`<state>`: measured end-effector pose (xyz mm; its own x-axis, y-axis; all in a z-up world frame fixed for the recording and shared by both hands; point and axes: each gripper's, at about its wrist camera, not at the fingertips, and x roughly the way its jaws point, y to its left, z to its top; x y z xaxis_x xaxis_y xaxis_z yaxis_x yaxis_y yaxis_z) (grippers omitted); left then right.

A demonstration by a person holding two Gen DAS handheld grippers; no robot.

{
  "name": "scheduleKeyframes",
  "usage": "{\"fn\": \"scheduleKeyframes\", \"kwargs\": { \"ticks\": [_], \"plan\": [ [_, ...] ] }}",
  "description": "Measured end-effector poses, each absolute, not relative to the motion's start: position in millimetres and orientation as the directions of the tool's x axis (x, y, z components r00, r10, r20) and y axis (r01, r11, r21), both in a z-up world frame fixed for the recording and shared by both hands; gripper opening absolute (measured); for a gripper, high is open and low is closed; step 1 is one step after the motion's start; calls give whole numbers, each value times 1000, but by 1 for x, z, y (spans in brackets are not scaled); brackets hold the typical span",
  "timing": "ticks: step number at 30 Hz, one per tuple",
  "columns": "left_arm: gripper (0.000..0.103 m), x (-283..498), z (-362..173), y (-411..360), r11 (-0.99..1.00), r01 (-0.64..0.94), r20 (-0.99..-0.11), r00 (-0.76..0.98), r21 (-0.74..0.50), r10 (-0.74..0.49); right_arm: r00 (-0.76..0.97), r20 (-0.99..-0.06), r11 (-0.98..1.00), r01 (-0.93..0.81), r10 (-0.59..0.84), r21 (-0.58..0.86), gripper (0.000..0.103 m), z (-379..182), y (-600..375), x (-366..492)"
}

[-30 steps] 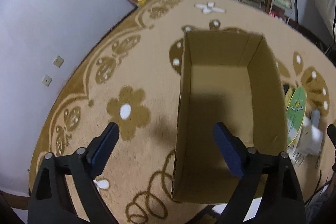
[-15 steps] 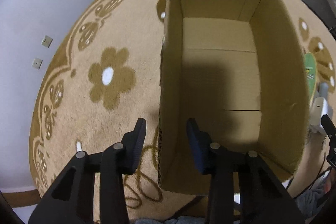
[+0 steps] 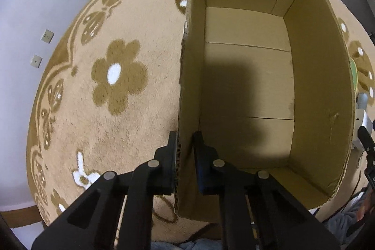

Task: Organize rigid objects
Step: 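Grasp the white square block in the pile with the right gripper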

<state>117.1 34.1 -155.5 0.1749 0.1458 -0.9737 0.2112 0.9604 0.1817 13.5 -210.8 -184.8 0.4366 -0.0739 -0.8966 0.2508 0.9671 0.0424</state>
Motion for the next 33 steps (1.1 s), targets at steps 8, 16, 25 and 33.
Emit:
{"fn": "scheduleKeyframes", "kwargs": {
  "ticks": [8,16,25,33],
  "plan": [
    [11,112,-155,28,950,239,-969,195,199,154,405,-909,956,293,-97,29,80,-189,-206,16],
    [11,115,-154,28,950,239,-965,214,202,151,361,-929,938,341,-78,54,77,-205,-208,13],
    [11,113,-154,25,943,247,-959,228,224,168,409,-909,935,346,-80,73,77,-192,-211,9],
    [11,115,-153,29,952,228,-964,215,203,154,417,-901,948,316,-122,18,69,-187,-203,9]
  ]
}}
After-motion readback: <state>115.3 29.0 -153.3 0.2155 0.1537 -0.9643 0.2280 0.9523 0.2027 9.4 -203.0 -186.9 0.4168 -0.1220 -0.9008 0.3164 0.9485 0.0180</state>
